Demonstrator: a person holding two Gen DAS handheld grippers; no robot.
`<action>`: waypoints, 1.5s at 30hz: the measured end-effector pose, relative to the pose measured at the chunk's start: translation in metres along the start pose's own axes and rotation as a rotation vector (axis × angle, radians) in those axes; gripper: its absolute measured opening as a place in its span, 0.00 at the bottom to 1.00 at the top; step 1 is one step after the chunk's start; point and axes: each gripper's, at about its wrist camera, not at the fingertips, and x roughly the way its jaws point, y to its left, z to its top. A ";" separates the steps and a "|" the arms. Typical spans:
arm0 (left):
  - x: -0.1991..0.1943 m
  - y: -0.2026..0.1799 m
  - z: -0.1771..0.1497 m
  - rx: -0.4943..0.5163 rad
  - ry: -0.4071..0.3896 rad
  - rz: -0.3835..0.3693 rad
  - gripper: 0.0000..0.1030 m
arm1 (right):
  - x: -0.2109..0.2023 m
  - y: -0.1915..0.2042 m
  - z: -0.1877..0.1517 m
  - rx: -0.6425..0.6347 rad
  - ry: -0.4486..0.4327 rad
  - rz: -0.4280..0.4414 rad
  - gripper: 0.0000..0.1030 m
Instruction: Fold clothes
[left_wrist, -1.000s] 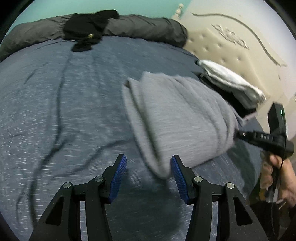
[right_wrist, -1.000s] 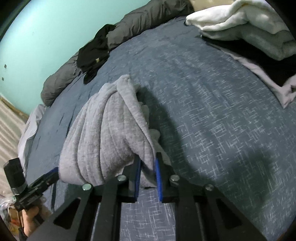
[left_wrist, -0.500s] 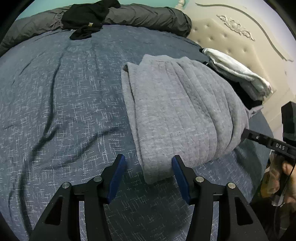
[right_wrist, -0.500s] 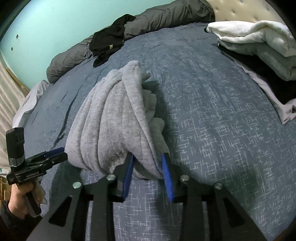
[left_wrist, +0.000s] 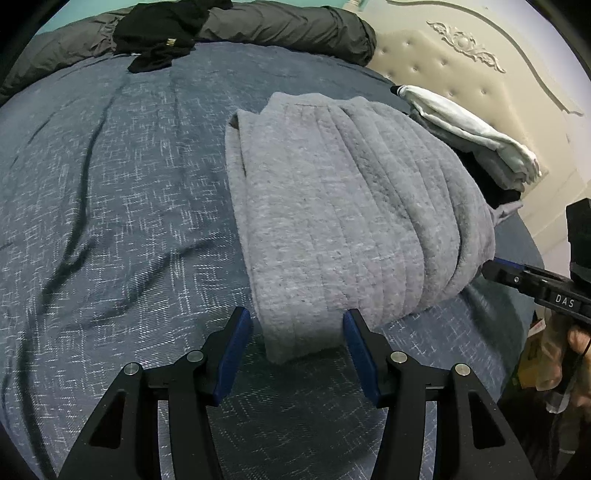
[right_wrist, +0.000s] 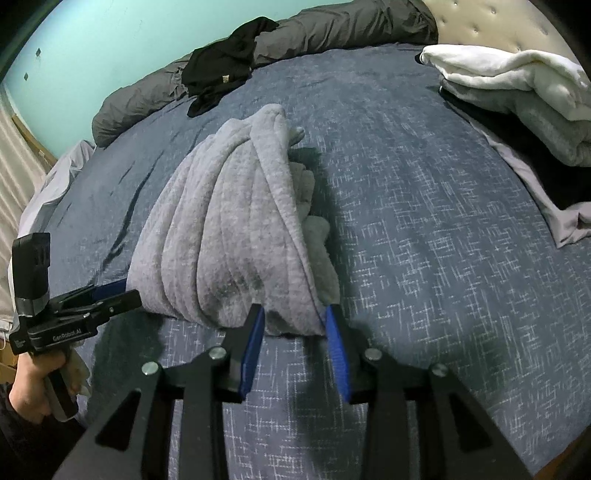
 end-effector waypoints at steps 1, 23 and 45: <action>0.002 0.000 0.000 0.001 0.005 -0.001 0.55 | 0.001 0.000 0.001 0.000 0.002 -0.003 0.33; 0.014 0.002 -0.008 0.046 0.057 0.012 0.51 | 0.022 0.002 -0.007 -0.036 0.057 -0.043 0.34; -0.002 -0.013 -0.007 0.121 -0.020 0.050 0.10 | -0.013 -0.044 0.020 -0.033 0.032 -0.068 0.00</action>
